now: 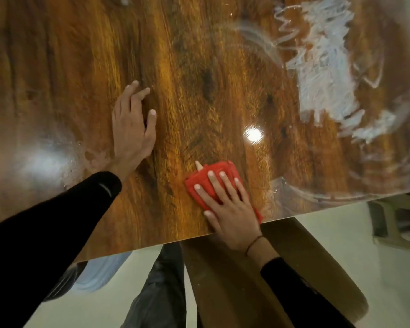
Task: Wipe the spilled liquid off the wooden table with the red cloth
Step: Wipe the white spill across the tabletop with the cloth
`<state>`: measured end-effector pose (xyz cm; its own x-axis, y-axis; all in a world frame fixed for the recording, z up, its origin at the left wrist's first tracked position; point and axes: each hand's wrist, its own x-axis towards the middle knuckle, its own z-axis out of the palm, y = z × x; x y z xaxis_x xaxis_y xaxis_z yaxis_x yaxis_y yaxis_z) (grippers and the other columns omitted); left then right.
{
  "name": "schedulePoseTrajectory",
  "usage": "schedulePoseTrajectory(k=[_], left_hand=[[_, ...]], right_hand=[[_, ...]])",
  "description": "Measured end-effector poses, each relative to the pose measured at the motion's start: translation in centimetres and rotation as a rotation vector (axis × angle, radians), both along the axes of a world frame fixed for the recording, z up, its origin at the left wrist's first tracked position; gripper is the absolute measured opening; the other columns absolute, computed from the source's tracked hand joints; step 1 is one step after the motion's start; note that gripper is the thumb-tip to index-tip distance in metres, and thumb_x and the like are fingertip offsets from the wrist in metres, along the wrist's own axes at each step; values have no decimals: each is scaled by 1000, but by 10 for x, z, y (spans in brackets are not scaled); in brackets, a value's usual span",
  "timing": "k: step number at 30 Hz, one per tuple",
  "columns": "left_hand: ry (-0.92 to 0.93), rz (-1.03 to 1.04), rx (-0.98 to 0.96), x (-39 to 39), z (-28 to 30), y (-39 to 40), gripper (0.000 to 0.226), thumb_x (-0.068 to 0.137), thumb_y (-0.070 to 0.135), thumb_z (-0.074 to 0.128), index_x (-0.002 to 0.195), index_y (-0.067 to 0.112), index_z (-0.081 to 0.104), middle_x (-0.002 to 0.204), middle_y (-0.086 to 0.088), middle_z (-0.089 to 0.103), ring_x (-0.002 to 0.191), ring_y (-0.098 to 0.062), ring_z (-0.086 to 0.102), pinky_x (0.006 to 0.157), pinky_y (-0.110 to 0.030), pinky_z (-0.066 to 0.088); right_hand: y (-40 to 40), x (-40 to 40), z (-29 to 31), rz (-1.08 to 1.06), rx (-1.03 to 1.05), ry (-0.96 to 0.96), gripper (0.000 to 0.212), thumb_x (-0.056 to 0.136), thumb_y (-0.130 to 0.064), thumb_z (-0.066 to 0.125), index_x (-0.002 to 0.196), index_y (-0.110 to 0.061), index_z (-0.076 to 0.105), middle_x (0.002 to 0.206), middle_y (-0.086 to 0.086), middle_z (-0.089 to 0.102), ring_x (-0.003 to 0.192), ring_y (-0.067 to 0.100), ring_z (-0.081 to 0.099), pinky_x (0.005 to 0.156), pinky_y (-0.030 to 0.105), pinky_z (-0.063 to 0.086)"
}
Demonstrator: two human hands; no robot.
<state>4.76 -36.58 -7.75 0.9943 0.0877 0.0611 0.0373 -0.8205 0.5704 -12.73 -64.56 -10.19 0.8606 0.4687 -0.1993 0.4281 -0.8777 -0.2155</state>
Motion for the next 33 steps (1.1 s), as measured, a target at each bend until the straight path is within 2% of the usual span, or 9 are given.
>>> schedulePoseTrajectory(k=[2,7,12,15,18,22,27,31,33], left_hand=[[24,84,-90,-31,12,2,42,116,31,46,154,18,54,171,-4,41,158,-21,35,130,-41,26],[96,205,-188,-120,22,12,34,113,24,50,140,13,66,151,-7,58,144,-25,49,123,-37,33],[165,152,-192,-142,25,-19,31,109,25,51,129,10,71,133,-9,64,126,-22,55,108,-11,27],[141,156,-249,-130,27,-51,32,112,25,49,127,8,71,129,-10,64,119,-23,54,102,-22,34],[81,142,-223,-119,27,-77,28,113,20,50,126,8,71,128,-10,66,117,-16,50,101,-25,35],[83,96,-105,-114,20,-109,25,114,15,52,127,7,71,129,-15,65,119,-27,56,100,-24,33],[97,107,-41,-130,11,-171,21,113,16,55,126,11,71,131,-9,64,123,-22,52,108,-13,24],[92,43,-54,-135,-1,-234,26,115,15,52,134,10,68,141,-13,61,131,-27,51,115,-38,39],[99,54,-50,-132,-7,-260,32,117,21,47,142,12,65,151,-11,57,140,-26,48,122,-43,37]], right_hand=[[-33,3,4,-61,-31,1,67,120,-59,21,182,-37,11,191,4,-2,177,31,-2,140,58,1],[-96,43,11,-267,-66,-7,69,118,-58,23,182,-36,15,192,2,-1,178,29,-2,141,60,2],[-72,97,13,-503,-71,-24,72,117,-57,25,183,-32,11,191,7,0,177,35,0,141,65,5],[-37,94,12,-408,-64,-50,72,118,-56,26,183,-30,7,191,11,-2,177,38,-1,141,64,6],[-14,61,7,-176,-19,-63,73,119,-55,30,183,-30,7,191,12,-4,177,38,-1,140,66,8],[-61,25,0,26,4,-65,70,119,-56,28,183,-34,8,191,7,-3,177,36,1,141,64,5],[-195,22,0,-133,-37,-88,69,118,-55,27,183,-36,9,191,4,-3,177,34,-1,138,68,12],[-299,50,2,-309,-62,-92,70,117,-56,25,183,-36,11,191,4,-1,177,33,1,139,68,11],[-325,61,4,-371,-67,-90,69,117,-55,27,182,-36,12,191,5,3,177,33,3,139,66,8]])
